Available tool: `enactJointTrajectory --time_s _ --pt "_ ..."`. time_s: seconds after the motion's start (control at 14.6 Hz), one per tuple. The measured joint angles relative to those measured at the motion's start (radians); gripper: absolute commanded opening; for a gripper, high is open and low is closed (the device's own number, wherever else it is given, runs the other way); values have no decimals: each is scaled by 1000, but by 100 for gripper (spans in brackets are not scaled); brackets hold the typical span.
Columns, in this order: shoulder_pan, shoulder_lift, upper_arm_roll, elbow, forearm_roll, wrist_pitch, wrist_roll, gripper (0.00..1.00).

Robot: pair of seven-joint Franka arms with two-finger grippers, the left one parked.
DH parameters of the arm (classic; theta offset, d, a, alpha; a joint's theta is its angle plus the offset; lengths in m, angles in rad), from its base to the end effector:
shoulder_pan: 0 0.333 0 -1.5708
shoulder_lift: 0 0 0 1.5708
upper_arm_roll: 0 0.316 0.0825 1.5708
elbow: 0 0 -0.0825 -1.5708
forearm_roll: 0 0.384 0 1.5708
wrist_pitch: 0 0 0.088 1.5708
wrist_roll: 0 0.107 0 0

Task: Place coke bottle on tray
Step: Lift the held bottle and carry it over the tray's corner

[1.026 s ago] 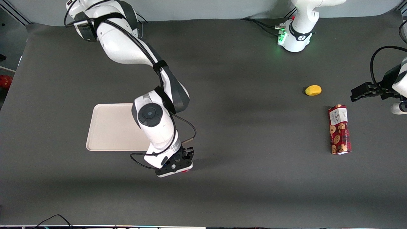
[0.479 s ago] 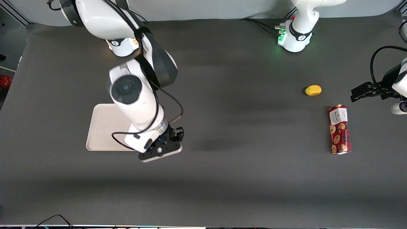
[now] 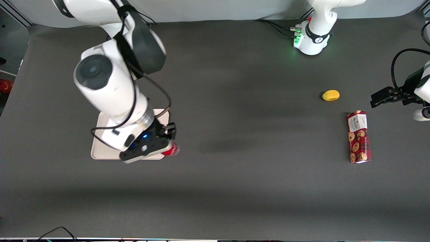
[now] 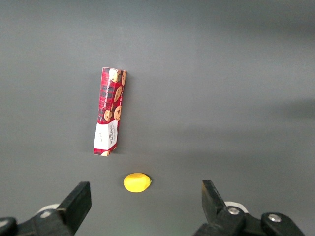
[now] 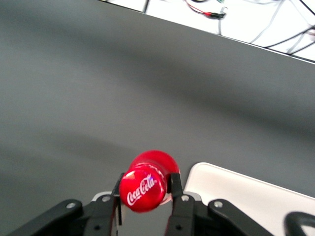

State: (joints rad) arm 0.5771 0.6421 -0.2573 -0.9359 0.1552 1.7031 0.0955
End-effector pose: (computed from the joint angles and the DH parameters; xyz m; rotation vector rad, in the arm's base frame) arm 0.6714 0.3083 0.5296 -3.0704 -0.4250 -0.2121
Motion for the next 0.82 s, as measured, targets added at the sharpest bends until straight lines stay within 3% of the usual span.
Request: enactJointTrajectory --time_s 0.48,0.82 --pt "-234 -69 -3 -233 0 20 -231 0" --pt "-261 -265 -5 -643 -27 267 -326 0"
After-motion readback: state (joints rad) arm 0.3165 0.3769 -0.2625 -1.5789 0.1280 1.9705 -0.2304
